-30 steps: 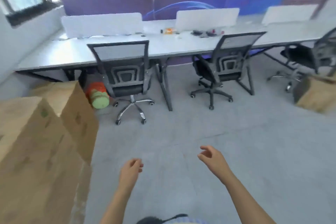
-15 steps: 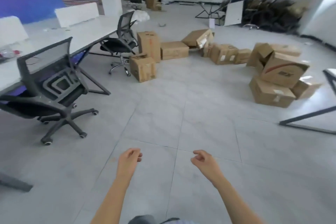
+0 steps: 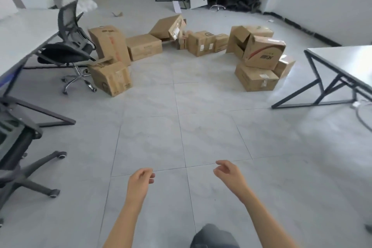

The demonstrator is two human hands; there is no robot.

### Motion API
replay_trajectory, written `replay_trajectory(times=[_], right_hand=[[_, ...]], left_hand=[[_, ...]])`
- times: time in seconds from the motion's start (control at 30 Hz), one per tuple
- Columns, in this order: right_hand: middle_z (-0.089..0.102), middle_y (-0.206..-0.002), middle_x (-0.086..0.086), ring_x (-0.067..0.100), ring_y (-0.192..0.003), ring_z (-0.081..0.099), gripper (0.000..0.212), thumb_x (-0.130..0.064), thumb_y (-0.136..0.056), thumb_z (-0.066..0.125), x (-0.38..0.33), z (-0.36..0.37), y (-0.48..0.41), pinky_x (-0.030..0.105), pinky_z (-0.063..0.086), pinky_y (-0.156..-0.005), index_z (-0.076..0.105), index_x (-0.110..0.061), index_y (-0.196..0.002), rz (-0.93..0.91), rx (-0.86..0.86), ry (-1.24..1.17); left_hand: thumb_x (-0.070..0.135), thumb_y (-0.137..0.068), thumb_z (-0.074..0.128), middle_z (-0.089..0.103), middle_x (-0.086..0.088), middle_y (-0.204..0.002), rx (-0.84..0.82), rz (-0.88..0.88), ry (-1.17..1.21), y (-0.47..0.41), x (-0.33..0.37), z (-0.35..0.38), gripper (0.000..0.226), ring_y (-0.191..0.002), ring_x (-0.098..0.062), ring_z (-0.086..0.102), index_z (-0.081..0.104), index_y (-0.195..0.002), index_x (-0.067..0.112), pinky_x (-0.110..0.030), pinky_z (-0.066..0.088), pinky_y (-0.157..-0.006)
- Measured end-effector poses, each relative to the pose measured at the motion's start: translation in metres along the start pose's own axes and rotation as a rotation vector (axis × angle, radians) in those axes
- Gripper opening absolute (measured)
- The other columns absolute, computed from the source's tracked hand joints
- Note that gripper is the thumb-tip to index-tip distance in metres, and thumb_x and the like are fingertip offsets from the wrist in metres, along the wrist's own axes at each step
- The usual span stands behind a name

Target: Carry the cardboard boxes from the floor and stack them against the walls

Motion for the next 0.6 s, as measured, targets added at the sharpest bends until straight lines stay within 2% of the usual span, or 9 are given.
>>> replay_trajectory(times=[0.1,0.23,0.43,0.6], right_hand=[[0.061,-0.093,0.001,0.013,-0.087,0.057,0.022,-0.016,-0.088,0.060,-0.006,-0.009,-0.026,0.019,0.043,-0.073,0.053,-0.019,-0.109,0.021,0.049,-0.028],[0.060,-0.101,0.001,0.013,-0.093,0.056,0.026,-0.018,-0.089,0.060,-0.014,-0.012,-0.076,0.021,0.039,-0.078,0.055,-0.017,-0.114,0.050,0.075,-0.020],[0.054,-0.112,-0.002,0.009,-0.105,0.046,0.033,-0.017,-0.089,0.059,-0.050,-0.024,-0.185,0.021,0.033,-0.088,0.055,-0.012,-0.121,0.002,0.114,-0.012],[0.055,-0.110,-0.003,0.009,-0.104,0.049,0.031,-0.016,-0.089,0.059,-0.093,-0.036,-0.274,0.020,0.034,-0.086,0.056,-0.011,-0.119,-0.032,0.084,-0.025]], left_hand=[[0.013,-0.092,0.052,0.065,-0.007,-0.085,-0.048,0.009,-0.034,-0.036,0.018,0.015,0.017,-0.076,-0.019,0.060,0.062,-0.079,0.011,-0.033,0.042,-0.078],[0.015,-0.093,0.052,0.066,-0.006,-0.085,-0.087,0.059,-0.082,-0.091,0.055,0.037,0.017,-0.077,-0.019,0.060,0.063,-0.080,0.012,-0.029,0.043,-0.072],[0.013,-0.093,0.051,0.065,-0.004,-0.084,-0.046,0.084,-0.083,-0.184,0.116,0.068,0.017,-0.076,-0.018,0.060,0.062,-0.080,0.015,-0.031,0.041,-0.077],[0.016,-0.093,0.052,0.065,-0.004,-0.085,0.001,0.096,-0.059,-0.248,0.161,0.094,0.016,-0.077,-0.016,0.060,0.063,-0.083,0.013,-0.028,0.043,-0.071]])
Point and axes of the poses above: each hand's wrist, its own y-axis away from the middle knuckle, its own z-axis out of the palm, x = y × z, the point moved 9 cm from there along -y, towards the middle knuckle
